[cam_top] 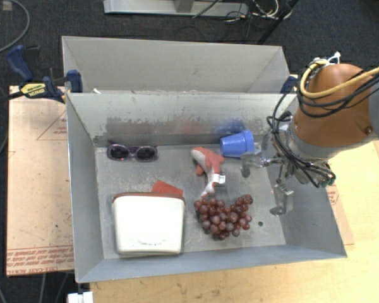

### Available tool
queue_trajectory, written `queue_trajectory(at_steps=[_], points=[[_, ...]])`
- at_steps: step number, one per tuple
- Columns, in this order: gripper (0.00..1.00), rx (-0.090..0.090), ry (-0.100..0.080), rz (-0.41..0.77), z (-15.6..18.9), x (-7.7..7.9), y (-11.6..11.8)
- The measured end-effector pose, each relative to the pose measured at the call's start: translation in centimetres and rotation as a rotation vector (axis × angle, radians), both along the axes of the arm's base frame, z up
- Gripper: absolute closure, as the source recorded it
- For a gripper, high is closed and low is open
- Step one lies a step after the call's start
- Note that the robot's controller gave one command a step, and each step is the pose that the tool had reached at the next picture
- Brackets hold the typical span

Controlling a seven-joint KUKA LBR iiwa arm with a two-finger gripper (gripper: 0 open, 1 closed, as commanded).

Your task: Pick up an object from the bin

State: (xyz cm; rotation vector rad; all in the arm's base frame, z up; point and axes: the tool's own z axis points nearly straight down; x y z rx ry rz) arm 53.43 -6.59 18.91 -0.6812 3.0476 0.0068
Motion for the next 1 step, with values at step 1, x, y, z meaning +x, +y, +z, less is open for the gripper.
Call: queue_trajectory(at_steps=[1], points=[[0.00, -0.003, -0.007, 0.046, -1.62, -0.02, 0.78]])
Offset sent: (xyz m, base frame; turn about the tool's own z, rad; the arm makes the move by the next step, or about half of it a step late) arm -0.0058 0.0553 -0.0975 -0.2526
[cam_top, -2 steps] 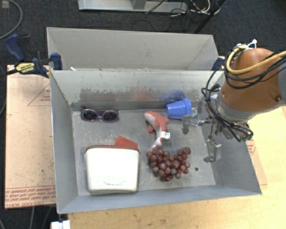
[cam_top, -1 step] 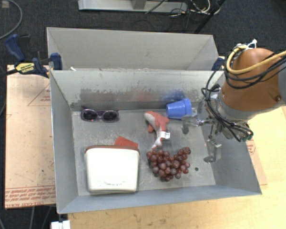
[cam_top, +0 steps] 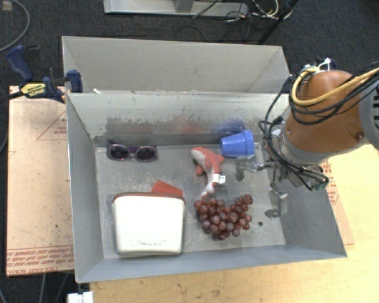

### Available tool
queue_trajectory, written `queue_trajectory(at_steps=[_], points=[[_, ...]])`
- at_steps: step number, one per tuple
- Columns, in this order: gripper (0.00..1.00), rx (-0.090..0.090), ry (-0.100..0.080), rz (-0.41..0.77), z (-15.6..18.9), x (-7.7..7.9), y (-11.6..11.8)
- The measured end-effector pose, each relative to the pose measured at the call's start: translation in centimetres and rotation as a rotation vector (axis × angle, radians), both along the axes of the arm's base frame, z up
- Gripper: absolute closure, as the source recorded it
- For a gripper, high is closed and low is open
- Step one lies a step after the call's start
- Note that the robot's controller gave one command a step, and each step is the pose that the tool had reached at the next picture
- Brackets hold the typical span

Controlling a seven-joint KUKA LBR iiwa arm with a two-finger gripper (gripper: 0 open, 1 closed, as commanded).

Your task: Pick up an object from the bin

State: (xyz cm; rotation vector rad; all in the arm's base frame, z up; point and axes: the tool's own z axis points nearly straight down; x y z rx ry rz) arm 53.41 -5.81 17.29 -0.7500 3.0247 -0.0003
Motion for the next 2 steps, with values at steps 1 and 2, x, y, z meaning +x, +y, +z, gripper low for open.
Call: queue_trajectory(at_steps=[1, 2], points=[[0.00, -0.002, 0.001, 0.176, -6.1, -0.3, 3.5], [1.00, -0.005, -0.001, 0.294, -9.5, -2.3, 6.2]])
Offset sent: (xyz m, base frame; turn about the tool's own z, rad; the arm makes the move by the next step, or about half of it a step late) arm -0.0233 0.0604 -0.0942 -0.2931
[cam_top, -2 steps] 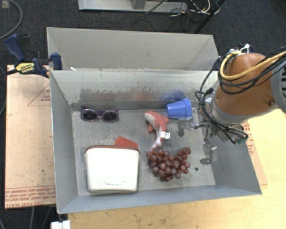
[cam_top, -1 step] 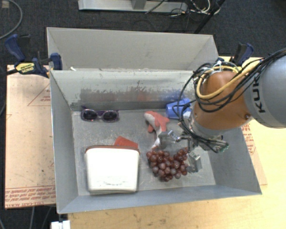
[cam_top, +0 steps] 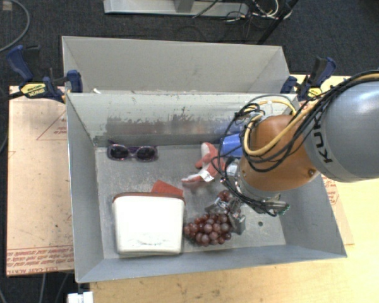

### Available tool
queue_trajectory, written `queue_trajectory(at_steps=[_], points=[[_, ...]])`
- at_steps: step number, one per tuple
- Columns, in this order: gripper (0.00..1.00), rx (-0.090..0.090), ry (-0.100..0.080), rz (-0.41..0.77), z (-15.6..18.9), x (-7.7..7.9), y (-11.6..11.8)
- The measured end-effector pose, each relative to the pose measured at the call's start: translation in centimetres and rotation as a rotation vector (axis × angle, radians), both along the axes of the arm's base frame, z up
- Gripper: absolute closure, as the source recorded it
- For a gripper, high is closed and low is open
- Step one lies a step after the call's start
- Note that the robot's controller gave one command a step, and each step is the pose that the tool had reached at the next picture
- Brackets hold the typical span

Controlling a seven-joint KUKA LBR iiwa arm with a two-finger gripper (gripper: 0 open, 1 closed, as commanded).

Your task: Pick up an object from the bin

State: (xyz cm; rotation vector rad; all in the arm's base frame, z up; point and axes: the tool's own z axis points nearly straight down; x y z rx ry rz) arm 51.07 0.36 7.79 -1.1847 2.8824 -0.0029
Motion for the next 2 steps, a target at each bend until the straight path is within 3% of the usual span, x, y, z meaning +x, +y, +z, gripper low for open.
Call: queue_trajectory(at_steps=[1, 2], points=[[1.00, 0.000, 0.000, 0.000, 0.0, 0.0, 0.0], [1.00, 0.001, -0.005, 0.007, 15.5, 1.1, -0.9]])
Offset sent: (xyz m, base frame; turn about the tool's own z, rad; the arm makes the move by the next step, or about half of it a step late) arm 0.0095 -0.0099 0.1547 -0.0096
